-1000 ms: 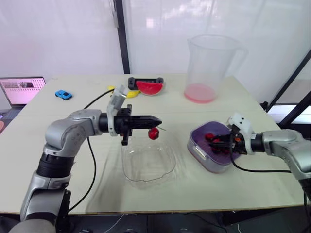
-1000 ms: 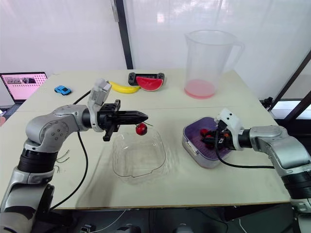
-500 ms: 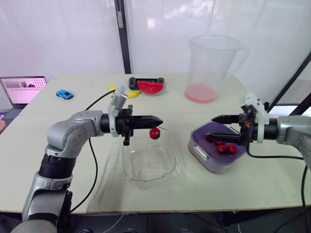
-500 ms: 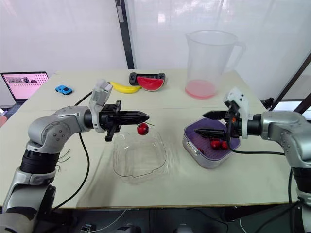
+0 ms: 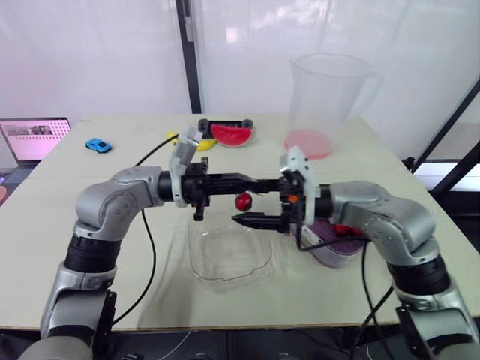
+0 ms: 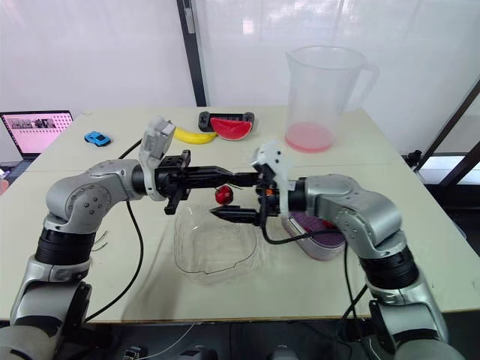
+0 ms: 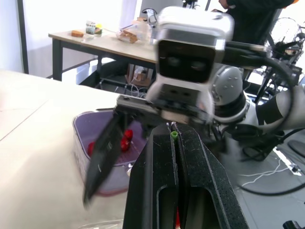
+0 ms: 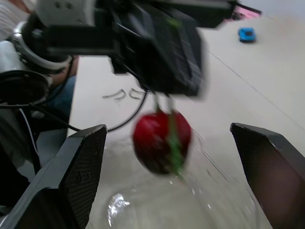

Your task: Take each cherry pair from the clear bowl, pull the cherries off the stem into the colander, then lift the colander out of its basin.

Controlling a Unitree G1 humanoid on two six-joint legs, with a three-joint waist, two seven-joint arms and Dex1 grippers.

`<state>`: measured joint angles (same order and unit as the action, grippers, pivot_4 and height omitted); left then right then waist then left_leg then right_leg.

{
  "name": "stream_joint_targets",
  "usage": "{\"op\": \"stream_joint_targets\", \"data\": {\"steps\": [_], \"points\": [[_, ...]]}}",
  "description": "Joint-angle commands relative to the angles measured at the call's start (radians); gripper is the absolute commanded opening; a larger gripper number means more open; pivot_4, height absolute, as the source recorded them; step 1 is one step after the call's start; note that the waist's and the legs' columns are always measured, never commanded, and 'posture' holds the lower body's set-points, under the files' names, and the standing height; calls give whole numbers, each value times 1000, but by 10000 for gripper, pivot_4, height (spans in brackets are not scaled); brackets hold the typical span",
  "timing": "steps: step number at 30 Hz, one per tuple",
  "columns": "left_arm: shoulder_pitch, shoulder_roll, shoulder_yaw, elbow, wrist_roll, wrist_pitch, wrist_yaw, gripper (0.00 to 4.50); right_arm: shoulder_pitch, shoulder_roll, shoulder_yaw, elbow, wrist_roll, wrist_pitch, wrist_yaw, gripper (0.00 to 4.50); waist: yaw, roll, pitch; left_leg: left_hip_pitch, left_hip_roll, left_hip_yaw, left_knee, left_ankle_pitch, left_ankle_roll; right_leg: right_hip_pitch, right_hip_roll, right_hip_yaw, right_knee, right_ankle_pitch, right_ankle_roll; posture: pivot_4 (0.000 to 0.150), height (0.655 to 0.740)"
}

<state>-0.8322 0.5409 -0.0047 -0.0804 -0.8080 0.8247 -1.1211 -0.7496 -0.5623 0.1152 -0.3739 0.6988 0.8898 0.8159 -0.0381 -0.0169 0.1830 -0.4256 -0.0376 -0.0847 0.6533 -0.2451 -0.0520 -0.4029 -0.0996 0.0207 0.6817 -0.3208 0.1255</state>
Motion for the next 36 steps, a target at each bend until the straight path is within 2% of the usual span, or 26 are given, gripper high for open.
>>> {"op": "stream_joint_targets", "data": {"steps": [1,3,4,6,11,31,36], "points": [[-10,15,25,-26,-15,0,-5,0,-7,17,-14,-42,9,9,-33,44400,-1,0,0,0,0,0,0,0,0,0,0,0,0,0,0,1500,7400],[-10,16,24,-25,-14,-2,-5,0,-6,26,-20,-44,18,15,-46,44400,-3,0,0,0,0,0,0,0,0,0,0,0,0,0,0,1500,7400],[-10,16,24,-24,-14,-3,-5,0,-7,32,-25,-45,22,19,-53,40119,-4,0,0,0,0,0,0,0,0,0,0,0,0,0,0,1500,7400],[-9,15,23,-25,-13,-4,-5,0,-5,30,-17,-49,14,20,-55,35830,-5,0,0,0,0,0,0,0,0,0,0,0,0,0,0,1500,7400],[-12,11,20,-21,-9,-11,-6,0,4,39,-1,-53,6,21,-66,12039,-4,0,0,0,0,0,0,0,0,0,0,0,0,0,0,1500,7400],[-12,11,22,-18,-4,-18,-5,0,88,-5,39,-27,-46,26,-54,12039,-4,0,0,0,0,0,0,-1,1,0,0,0,0,0,0,1500,7400],[-11,18,28,-17,-6,-16,-6,0,85,-49,-8,-44,-40,32,-48,12039,-4,0,0,0,0,0,0,-1,1,0,0,0,0,0,0,1500,7400]]}}
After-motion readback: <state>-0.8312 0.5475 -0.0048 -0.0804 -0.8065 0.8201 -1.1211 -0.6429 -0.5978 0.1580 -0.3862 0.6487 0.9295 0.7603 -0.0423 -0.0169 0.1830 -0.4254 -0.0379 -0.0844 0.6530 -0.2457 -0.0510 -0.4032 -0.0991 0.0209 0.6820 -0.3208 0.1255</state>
